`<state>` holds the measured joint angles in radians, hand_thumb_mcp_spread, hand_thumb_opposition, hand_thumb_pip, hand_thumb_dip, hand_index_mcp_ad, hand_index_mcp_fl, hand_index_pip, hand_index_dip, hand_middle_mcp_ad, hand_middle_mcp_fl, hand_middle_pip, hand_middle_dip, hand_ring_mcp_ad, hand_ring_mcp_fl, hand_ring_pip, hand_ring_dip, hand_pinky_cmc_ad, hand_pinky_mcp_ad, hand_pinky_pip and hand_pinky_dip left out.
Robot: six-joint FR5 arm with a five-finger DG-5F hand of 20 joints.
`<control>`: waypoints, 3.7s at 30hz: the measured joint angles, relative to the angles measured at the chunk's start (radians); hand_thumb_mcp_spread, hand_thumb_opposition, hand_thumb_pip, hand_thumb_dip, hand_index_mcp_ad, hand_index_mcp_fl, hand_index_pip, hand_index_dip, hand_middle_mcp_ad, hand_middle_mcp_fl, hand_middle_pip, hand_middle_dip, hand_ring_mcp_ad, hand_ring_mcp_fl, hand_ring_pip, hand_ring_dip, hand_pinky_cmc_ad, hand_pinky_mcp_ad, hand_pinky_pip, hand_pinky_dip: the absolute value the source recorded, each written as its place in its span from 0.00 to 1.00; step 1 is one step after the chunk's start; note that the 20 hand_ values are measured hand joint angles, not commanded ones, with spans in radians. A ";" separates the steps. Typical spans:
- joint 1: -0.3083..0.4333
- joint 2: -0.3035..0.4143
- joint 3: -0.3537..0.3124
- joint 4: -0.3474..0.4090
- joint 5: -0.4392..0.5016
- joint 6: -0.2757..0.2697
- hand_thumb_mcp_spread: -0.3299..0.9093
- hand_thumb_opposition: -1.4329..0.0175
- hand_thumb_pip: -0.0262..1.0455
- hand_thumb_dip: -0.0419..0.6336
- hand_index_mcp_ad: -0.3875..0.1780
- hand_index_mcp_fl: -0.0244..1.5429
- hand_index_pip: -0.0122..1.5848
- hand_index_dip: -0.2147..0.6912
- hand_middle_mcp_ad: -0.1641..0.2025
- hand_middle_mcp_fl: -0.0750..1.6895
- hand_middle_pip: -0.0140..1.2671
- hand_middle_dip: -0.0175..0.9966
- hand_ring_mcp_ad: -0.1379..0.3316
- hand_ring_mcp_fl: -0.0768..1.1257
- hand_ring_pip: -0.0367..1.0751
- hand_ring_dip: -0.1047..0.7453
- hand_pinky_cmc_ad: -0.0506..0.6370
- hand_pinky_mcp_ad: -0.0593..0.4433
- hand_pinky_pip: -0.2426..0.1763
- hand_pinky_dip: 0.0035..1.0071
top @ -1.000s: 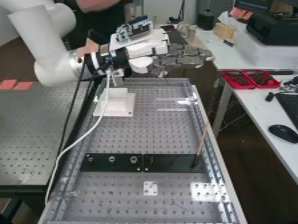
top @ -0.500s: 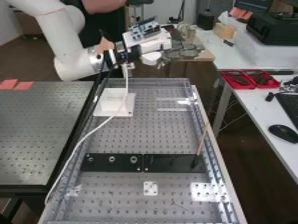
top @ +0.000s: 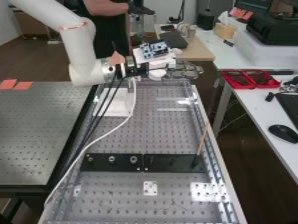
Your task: Grab the drill bit and place it in the clear container
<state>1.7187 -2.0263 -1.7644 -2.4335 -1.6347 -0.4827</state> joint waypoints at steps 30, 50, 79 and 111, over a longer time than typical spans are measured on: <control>0.014 -0.104 0.047 -0.094 0.048 0.024 0.78 0.27 0.38 0.46 0.41 0.64 0.44 0.62 0.66 0.18 0.12 0.19 0.67 0.10 0.13 0.12 0.39 0.41 0.40 0.15; -0.032 0.038 0.002 -0.131 0.024 -0.029 0.59 0.44 0.45 0.46 0.62 0.22 0.06 0.64 0.65 0.08 0.12 0.19 0.68 0.08 0.11 0.12 0.38 0.42 0.40 0.15; -0.152 0.388 -0.014 -0.456 0.064 -0.237 0.50 0.55 0.21 0.16 0.66 0.12 0.03 0.64 0.65 0.11 0.12 0.19 0.66 0.07 0.12 0.15 0.67 0.81 0.40 0.17; -0.174 0.441 0.019 -0.545 0.059 -0.214 0.47 0.57 0.15 0.12 0.67 0.08 0.04 0.60 0.66 0.09 0.12 0.19 0.78 0.07 0.12 0.15 0.79 0.90 0.40 0.16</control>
<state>1.5449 -1.5848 -1.7453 -2.9782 -1.5759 -0.6964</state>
